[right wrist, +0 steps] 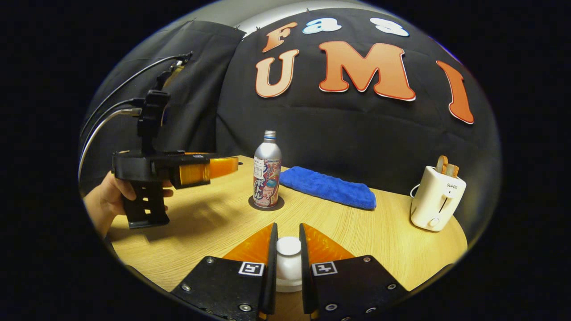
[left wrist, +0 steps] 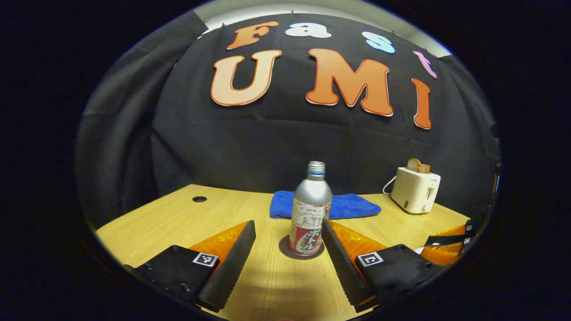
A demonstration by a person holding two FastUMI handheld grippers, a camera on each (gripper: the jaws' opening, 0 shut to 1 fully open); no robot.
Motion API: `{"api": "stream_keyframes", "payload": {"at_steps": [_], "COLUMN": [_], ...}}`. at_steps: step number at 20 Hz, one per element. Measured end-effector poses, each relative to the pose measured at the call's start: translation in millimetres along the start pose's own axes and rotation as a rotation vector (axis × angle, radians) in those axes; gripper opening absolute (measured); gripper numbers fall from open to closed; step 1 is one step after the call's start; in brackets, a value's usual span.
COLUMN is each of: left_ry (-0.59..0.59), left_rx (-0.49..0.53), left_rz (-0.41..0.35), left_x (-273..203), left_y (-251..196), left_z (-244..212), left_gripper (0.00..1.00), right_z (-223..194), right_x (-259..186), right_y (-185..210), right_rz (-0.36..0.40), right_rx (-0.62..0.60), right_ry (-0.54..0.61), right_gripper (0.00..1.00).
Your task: Open the teacup lid with one hand, grasp the water bottle and pour water into the teacup with the other hand; after pouring, place the water bottle on the coaster and then close the teacup lid.
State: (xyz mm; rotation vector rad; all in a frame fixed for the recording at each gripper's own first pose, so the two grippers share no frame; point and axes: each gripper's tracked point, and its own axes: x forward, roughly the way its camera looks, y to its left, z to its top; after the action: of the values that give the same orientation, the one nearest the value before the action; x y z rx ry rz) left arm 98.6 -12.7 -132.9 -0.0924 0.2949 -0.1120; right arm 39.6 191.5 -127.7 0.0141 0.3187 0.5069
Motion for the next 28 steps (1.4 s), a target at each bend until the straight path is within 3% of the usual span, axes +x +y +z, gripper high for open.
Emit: {"api": "stream_keyframes", "payload": {"at_steps": [4, 15, 16, 22, 24, 28], "left_ry": [-0.039, -0.074, -0.087, -0.162, -0.186, -0.215], "left_rx": [-0.032, -0.057, -0.049, -0.014, -0.003, -0.001], "left_rz": [0.050, 0.072, 0.072, 0.054, 0.053, 0.048], "left_x": [-18.5, -42.0, -44.5, -73.0, -87.7, -116.8], "left_y": [15.6, 17.2, 15.7, 3.5, -0.4, -7.2], "left_z": [8.7, 20.8, 26.5, 57.8, 68.0, 76.8], "left_gripper": [0.97, 0.98, 0.98, 0.97, 0.94, 0.97], "right_z": [-8.7, -11.5, -8.6, 42.1, 62.6, 98.6], "right_x": [2.0, -1.0, -3.8, -29.7, -43.2, -71.7], "right_y": [2.6, 0.4, -1.2, -11.7, -17.6, -29.9], "right_rz": [-0.001, 0.004, -0.004, -0.054, -0.086, -0.154], "right_rx": [0.000, 0.052, 0.048, 0.035, 0.028, 0.026], "right_ry": [0.018, 0.024, 0.015, -0.107, -0.163, -0.261], "right_gripper": [0.25, 0.30, 0.39, 0.60, 0.74, 0.86]}}
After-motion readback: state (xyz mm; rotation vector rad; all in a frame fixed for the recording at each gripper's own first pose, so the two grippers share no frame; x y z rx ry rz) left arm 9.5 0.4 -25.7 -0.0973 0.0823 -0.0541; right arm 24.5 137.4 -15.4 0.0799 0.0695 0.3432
